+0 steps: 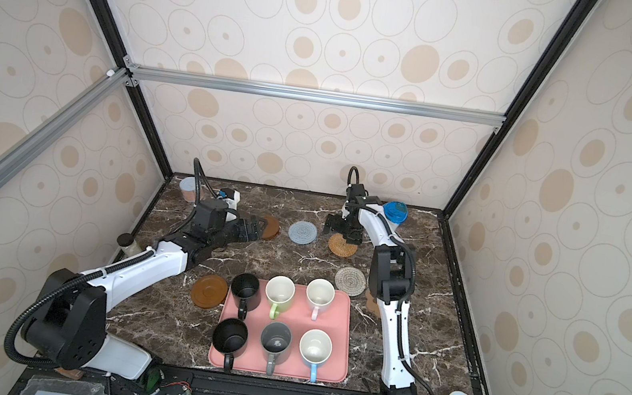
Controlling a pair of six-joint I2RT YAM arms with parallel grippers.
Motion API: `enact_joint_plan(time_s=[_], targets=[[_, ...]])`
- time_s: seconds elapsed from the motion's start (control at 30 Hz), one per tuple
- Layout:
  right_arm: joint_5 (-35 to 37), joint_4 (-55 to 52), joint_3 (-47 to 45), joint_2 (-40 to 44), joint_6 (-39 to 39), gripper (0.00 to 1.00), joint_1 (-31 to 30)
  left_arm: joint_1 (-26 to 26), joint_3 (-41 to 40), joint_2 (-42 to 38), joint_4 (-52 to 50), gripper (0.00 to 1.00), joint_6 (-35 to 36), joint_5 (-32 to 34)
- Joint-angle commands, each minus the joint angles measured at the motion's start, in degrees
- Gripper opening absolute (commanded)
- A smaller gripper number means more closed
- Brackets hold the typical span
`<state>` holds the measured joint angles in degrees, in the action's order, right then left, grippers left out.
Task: Place cups on coasters
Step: Move the coaster to the top-center of the table.
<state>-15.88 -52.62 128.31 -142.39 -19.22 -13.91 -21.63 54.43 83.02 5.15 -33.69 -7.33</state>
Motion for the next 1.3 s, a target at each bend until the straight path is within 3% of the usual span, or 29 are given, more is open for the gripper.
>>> enact_joint_plan(time_s=[0.0, 0.57, 1.27], targets=[[-1.9, -0.1, 1.1, -2.3, -1.3, 1.0, -0.3, -0.7, 0.3, -0.9, 0.4, 1.0, -1.2, -0.2], [-5.6, 4.1, 1.4, -4.5, -5.8, 1.0, -0.3, -1.4, -0.5, -1.2, -0.2, 1.0, -1.2, 0.0], [-1.0, 2.3, 2.9, -4.3, -5.4, 1.0, -0.3, -1.6, -0.7, -1.4, -0.6, 1.0, -1.2, 0.4]])
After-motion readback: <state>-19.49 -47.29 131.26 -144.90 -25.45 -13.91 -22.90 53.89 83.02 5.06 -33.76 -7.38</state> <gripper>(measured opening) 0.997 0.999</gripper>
